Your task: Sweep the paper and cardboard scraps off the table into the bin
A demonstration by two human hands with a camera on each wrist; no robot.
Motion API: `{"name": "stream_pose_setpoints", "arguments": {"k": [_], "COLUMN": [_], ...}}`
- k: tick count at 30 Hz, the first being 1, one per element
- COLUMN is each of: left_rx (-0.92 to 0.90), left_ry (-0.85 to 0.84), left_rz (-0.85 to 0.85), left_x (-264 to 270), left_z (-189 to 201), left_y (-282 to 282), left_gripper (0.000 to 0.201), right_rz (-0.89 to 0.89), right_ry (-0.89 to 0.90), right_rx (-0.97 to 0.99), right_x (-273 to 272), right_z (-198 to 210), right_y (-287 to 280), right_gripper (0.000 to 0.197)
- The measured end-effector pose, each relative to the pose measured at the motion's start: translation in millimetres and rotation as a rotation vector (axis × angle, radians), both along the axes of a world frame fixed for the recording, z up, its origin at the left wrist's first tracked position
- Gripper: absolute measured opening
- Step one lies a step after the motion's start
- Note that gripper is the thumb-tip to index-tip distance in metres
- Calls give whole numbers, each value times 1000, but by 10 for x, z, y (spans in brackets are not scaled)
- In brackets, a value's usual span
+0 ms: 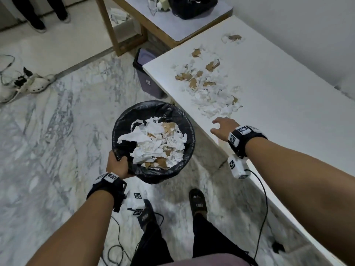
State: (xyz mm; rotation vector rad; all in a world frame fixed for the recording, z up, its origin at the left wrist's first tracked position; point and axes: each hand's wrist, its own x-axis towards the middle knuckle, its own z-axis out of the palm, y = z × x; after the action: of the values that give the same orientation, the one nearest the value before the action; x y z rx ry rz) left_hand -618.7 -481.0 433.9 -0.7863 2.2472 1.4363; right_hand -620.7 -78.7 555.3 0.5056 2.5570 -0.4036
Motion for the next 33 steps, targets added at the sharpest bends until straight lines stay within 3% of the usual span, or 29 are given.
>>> {"name": "stream_pose_setpoints", "arguments": {"k": [4, 13, 21, 33], "left_rx": [30, 85, 32, 60], "left_ry": [-38, -129, -71, -48], "left_rz": [124, 313, 327, 346], "left_x": [324, 791, 760, 704], "left_z": [105, -391, -463, -584], "left_y": [535, 1156, 1461, 1531], "left_gripper": [28, 39, 28, 29], "right_rz": [-14, -81, -78, -107], "right_ry": [186, 377, 380, 380], "right_rx": [15, -3, -82, -134], "right_x": [-170, -554, -711, -897], "right_z": [-212, -699, -884, -1026], "right_y": [456, 1220, 1325, 1181], "right_gripper": [55, 68, 71, 72]}}
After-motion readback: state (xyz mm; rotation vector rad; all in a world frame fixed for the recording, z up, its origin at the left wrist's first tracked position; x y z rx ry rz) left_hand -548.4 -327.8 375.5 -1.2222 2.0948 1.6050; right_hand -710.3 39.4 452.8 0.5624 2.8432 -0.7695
